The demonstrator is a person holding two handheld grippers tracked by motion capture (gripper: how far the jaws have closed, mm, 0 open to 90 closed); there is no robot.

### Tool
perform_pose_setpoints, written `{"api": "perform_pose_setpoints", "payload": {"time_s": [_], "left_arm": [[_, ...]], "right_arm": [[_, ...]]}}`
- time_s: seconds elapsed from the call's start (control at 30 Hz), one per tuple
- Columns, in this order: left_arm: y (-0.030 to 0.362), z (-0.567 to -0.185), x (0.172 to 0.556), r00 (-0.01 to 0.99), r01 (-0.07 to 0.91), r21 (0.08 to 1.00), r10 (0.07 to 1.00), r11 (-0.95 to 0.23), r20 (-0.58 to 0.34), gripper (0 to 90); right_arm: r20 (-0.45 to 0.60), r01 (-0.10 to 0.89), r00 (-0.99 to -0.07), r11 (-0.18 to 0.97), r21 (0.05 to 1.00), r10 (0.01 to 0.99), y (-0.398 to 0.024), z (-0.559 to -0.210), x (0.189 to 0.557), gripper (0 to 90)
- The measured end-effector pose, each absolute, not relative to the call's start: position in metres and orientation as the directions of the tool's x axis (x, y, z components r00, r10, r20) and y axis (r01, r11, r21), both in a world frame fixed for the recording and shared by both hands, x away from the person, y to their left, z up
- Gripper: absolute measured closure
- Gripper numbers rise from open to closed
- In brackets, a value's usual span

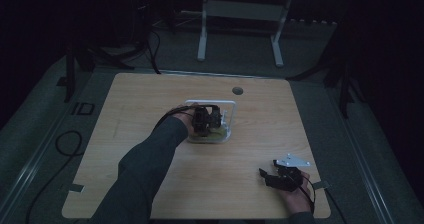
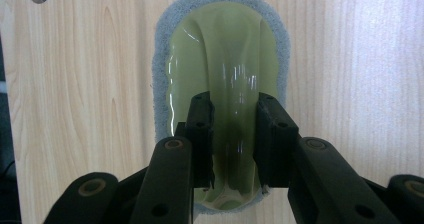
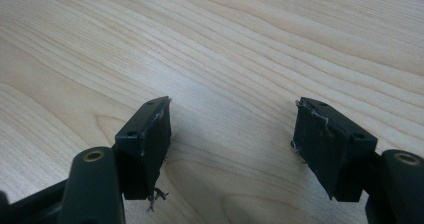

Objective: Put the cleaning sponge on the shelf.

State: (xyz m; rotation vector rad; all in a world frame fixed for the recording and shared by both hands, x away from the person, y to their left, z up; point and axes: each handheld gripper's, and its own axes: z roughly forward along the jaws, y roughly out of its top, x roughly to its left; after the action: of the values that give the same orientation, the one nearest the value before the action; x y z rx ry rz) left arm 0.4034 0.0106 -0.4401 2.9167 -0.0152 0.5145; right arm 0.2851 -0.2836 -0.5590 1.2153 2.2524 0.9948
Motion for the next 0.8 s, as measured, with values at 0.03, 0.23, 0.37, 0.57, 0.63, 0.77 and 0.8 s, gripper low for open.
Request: {"api": "perform_pose_setpoints", "payload": {"time_s": [0.03,0.23,0.37,0.57,0.63,0.77,0.8], "left_arm": [[0.01,-0.441,0.404,0.938,-0.039,0.171,0.023,-0.985,0.345,71.6],[0.008,-0.444,0.404,0.932,-0.036,0.166,0.027,-0.985,0.361,71.6],[0.007,-0.445,0.405,0.932,-0.034,0.164,0.028,-0.986,0.362,71.6],[0.005,-0.449,0.406,0.928,-0.032,0.153,0.027,-0.988,0.371,71.5],[0.005,-0.451,0.406,0.928,-0.034,0.151,0.025,-0.988,0.373,71.5],[0.003,-0.453,0.407,0.927,-0.035,0.14,0.02,-0.99,0.374,71.5],[0.003,-0.453,0.407,0.927,-0.035,0.14,0.02,-0.99,0.374,71.5]], "right_arm": [[-0.008,0.558,-0.546,0.371,0.742,0.838,-0.284,-0.559,0.285,30.6],[-0.008,0.558,-0.546,0.371,0.742,0.837,-0.284,-0.559,0.285,30.6],[-0.009,0.557,-0.547,0.372,0.743,0.837,-0.284,-0.559,0.285,30.6],[-0.007,0.559,-0.546,0.371,0.741,0.838,-0.284,-0.559,0.285,30.6],[-0.008,0.559,-0.547,0.372,0.741,0.837,-0.284,-0.559,0.285,30.6],[-0.007,0.559,-0.546,0.371,0.741,0.837,-0.284,-0.559,0.285,30.6],[-0.007,0.559,-0.546,0.371,0.741,0.837,-0.284,-0.559,0.285,30.6]]}}
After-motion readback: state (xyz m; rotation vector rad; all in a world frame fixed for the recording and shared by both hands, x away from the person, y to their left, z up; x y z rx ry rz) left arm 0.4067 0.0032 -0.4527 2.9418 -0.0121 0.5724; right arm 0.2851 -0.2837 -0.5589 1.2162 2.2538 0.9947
